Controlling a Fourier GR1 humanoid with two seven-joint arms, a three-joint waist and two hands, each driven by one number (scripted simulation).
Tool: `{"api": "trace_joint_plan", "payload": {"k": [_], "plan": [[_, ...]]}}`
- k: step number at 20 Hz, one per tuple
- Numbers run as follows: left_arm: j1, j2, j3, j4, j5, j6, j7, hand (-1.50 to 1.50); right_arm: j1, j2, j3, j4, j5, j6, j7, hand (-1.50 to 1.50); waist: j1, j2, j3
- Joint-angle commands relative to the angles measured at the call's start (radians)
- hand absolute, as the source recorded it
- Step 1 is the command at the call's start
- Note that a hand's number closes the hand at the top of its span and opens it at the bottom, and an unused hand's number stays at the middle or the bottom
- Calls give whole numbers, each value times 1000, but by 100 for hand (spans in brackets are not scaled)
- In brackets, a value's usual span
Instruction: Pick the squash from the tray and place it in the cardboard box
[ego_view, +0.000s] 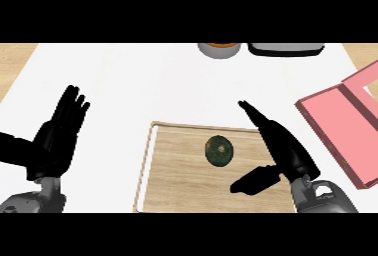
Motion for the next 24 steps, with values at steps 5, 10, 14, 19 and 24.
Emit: {"api": "trace_joint_plan", "payload": {"k": [5,10,14,19,24], "plan": [[39,-24,56,26,-9,-85,-42,0,66,50,-43,57,66,53,-100,-150,-1,0,0],[-43,-40,85,45,-37,-65,15,0,-51,174,-28,181,147,46,-57,-150,1,1,0],[67,-50,82,-20,-48,-109,-21,0,-2,145,-67,155,176,74,-81,-150,2,0,0],[-60,-99,72,45,-95,-64,22,0,34,154,-75,204,219,73,-167,-150,-3,1,0],[19,-93,111,-7,-85,-106,7,0,52,229,-37,178,264,78,-123,-150,-1,0,0]]}}
